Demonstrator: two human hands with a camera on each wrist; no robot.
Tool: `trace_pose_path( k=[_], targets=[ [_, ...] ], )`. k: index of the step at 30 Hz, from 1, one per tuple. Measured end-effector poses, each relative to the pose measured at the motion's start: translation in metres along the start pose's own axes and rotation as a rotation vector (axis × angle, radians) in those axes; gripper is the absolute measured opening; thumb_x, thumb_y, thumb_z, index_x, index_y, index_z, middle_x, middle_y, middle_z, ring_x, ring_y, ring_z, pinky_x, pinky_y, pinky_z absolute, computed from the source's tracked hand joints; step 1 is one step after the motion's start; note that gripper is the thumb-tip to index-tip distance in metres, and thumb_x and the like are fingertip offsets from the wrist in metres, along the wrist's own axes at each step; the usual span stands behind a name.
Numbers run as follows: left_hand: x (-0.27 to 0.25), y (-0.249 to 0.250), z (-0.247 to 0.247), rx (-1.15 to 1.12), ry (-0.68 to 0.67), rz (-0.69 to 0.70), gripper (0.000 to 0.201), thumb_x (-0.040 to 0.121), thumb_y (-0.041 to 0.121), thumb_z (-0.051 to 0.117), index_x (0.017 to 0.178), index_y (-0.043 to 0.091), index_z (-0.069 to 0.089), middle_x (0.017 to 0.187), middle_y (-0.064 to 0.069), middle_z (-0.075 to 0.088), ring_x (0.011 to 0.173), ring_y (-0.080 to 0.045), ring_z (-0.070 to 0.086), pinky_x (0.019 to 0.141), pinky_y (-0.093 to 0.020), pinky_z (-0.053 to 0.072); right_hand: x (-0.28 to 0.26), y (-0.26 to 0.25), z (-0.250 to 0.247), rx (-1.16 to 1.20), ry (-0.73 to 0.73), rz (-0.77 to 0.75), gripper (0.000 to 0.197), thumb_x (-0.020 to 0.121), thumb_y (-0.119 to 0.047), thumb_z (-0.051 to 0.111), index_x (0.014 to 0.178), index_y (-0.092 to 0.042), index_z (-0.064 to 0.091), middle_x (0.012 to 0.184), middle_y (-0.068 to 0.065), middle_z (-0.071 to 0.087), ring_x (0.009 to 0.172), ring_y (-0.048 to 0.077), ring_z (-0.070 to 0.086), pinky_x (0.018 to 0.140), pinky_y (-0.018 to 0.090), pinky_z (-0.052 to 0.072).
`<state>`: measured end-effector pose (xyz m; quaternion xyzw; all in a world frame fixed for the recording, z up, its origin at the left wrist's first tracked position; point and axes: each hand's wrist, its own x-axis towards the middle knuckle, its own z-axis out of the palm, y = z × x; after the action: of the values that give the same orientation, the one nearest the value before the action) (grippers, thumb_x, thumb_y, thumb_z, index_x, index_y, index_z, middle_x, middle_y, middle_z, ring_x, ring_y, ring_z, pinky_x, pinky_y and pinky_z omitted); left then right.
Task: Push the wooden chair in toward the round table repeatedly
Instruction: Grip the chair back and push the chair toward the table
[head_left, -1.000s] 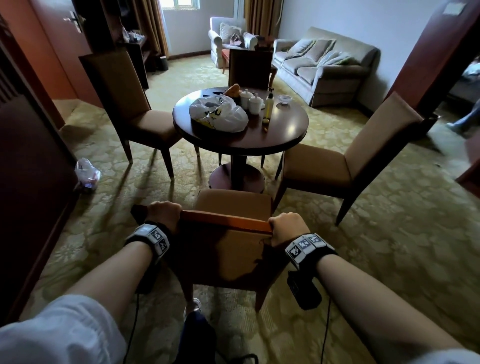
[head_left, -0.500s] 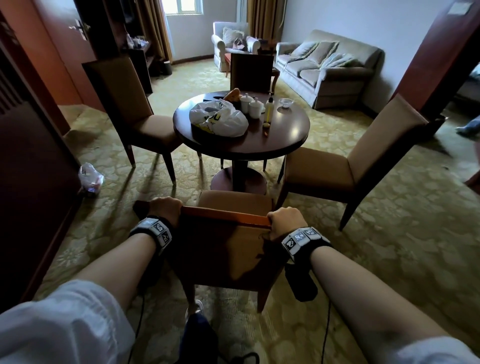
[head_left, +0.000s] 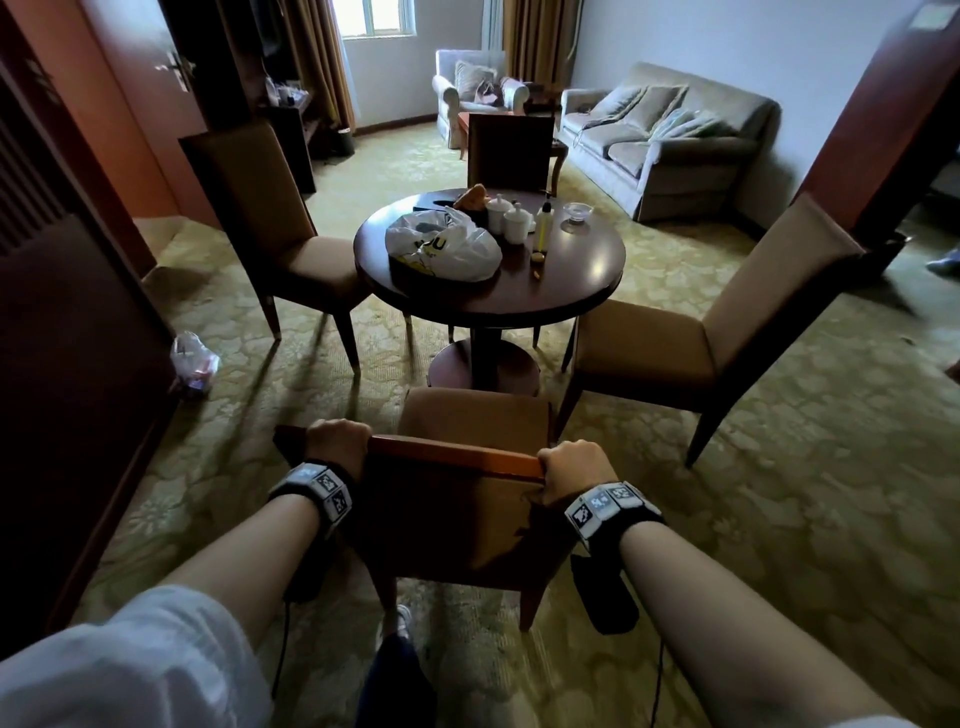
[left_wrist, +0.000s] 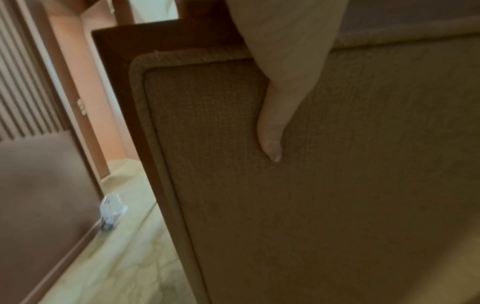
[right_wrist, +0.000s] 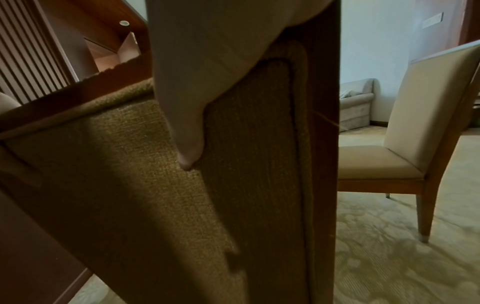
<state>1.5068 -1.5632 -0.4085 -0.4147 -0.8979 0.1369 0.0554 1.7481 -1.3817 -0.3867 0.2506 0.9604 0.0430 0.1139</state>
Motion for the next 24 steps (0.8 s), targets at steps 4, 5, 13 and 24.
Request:
trace_pose_path(
  k=[4, 5, 13, 24],
  targets=[
    [-0.002, 0.003, 0.005, 0.011, 0.044, -0.044, 0.025, 0.093, 0.032, 0.045, 0.097, 0.025, 0.069, 0.097, 0.004, 0.071, 0.095, -0.016, 0.067, 0.084, -0.028, 0.046, 0.000, -0.002, 0.000, 0.014, -0.022, 0.029, 0.029, 0.084, -0.043, 0.059, 0.102, -0.021, 0.065, 0.099, 0.001, 0.068, 0.092, 0.023, 0.065, 0.077, 0.032, 0.049],
    [-0.002, 0.004, 0.005, 0.003, 0.047, -0.057, 0.026, 0.093, 0.029, 0.044, 0.097, 0.024, 0.069, 0.097, 0.003, 0.071, 0.095, -0.016, 0.067, 0.085, -0.029, 0.045, 0.002, -0.003, 0.000, 0.033, -0.036, 0.049, 0.025, 0.084, -0.039, 0.059, 0.101, -0.021, 0.066, 0.098, 0.001, 0.068, 0.091, 0.023, 0.065, 0.077, 0.032, 0.049],
    [-0.008, 0.011, -0.002, -0.015, -0.027, -0.109, 0.028, 0.097, 0.015, 0.039, 0.108, 0.021, 0.065, 0.108, -0.001, 0.068, 0.107, -0.020, 0.060, 0.094, -0.032, 0.042, 0.004, -0.012, 0.004, 0.129, -0.138, 0.219, 0.020, 0.087, -0.016, 0.057, 0.104, -0.016, 0.068, 0.106, 0.005, 0.068, 0.100, 0.025, 0.065, 0.074, 0.031, 0.046],
    [-0.002, -0.021, -0.025, -0.334, -0.297, 0.047, 0.041, 0.078, 0.032, 0.069, 0.119, 0.032, 0.064, 0.120, 0.000, 0.064, 0.114, -0.021, 0.059, 0.093, -0.031, 0.049, 0.015, -0.043, -0.024, 0.139, -0.254, 0.314, 0.027, 0.094, -0.013, 0.051, 0.116, -0.009, 0.065, 0.123, 0.008, 0.063, 0.114, 0.026, 0.060, 0.082, 0.031, 0.047]
  ],
)
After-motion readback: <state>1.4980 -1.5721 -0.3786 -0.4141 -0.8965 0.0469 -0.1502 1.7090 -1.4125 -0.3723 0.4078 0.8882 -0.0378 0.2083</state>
